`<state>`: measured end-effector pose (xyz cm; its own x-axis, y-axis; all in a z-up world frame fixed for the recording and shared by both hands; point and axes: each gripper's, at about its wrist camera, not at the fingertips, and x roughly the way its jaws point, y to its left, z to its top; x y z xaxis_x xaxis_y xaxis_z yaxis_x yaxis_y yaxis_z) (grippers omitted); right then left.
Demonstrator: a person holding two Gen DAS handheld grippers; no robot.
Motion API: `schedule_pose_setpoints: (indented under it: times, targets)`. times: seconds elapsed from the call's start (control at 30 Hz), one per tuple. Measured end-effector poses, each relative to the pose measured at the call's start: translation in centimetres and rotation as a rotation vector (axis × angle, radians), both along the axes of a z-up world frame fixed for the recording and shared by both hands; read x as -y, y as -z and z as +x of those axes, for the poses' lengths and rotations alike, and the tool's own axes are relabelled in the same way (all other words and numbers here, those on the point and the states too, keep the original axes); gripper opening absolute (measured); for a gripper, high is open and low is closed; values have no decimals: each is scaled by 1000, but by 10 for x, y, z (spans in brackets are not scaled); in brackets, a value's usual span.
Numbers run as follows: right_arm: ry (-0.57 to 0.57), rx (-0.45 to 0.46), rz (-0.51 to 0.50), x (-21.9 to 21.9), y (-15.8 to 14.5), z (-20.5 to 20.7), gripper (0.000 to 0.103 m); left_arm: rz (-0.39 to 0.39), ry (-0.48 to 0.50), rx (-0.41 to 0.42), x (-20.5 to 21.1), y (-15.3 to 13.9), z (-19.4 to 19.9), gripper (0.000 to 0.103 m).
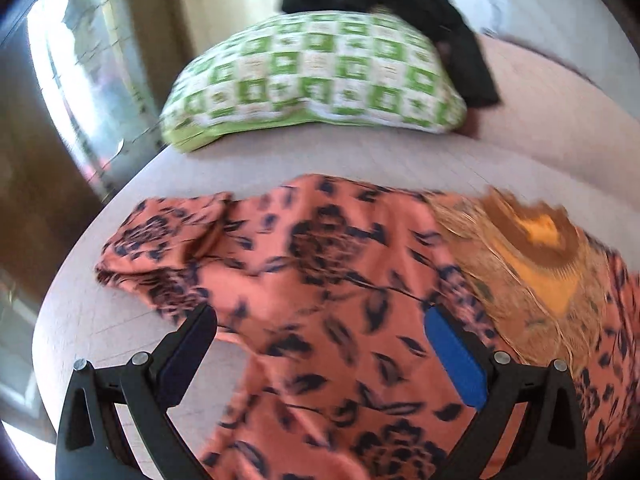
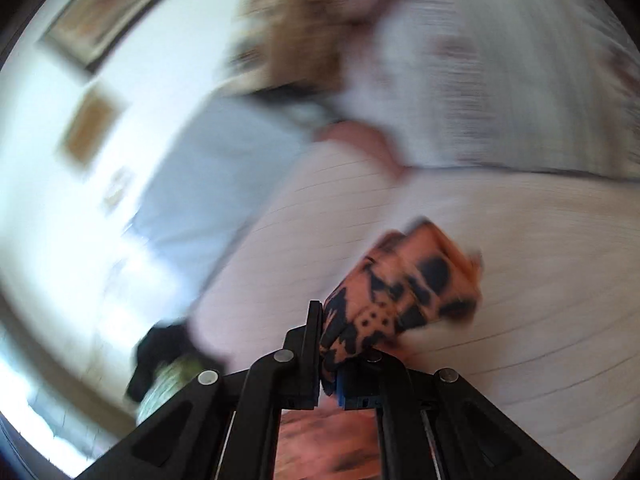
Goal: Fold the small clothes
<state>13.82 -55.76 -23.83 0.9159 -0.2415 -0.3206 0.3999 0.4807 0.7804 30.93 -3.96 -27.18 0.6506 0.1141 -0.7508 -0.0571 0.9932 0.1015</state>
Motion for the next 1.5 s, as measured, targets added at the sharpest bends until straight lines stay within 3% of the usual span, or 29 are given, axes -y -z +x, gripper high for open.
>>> schedule_pose_setpoints:
  times: [0.1, 0.23, 0.4, 0.53, 0.6, 0.63, 0.67, 0.7, 0.73, 0.83, 0.9, 0.93, 0.97, 1.1, 1.17, 1.3, 1.4, 1.5]
  targets:
    - [-163, 58, -37, -65, -37, 64, 5, -15, -91, 17, -33, -9, 8, 103]
    - [-361, 52, -41, -161, -53, 155, 5, -26, -217, 36, -81, -15, 19, 103]
    - [-528, -5, -4, -276, -31, 226, 5, -65, -342, 18, -140, -17, 29, 103]
    - [-638, -137, 16, -357, 9, 248, 13, -81, -402, -9, -175, -15, 33, 103]
    - [-710, -255, 21, -397, 38, 238, 22, -84, -430, -33, -190, -12, 33, 103]
    - [-743, -283, 23, -408, 49, 239, 37, -91, -448, -43, -199, -11, 33, 103]
    - [-759, -296, 17, -410, 55, 237, 71, -104, -471, -53, -208, -9, 31, 103]
    - [-760, -301, 7, -413, 61, 231, 88, -123, -496, -62, -218, -7, 30, 103]
    - [-750, -289, 5, -411, 63, 225, 98, -143, -516, -68, -227, -6, 28, 103]
    - [-719, -189, 27, -393, 55, 203, 98, -197, -581, -88, -250, -1, 22, 103]
    - [-694, -187, 0, -386, 49, 199, 95, -228, -615, -102, -261, 2, 19, 103]
    - [-695, -191, -13, -388, 47, 200, 88, -241, -628, -109, -265, 4, 18, 103]
    - [-696, -218, -28, -389, 48, 204, 76, -251, -640, -119, -270, 6, 16, 103]
    - [-755, -498, -31, -410, 86, 237, 62, -293, -717, -140, -293, 12, 9, 103]
    - [-760, -483, -135, -421, 68, 234, 61, -290, -767, -139, -305, 11, 3, 103]
    - [-846, -398, -227, -459, 32, 236, 61, -290, -888, -107, -332, 5, -16, 103]
    - [-995, -335, -310, -507, 10, 243, 73, -315, -937, -83, -347, 4, -26, 103]
    - [-1150, -315, -220, -539, 14, 249, 74, -325, -930, -109, -350, 9, -23, 103]
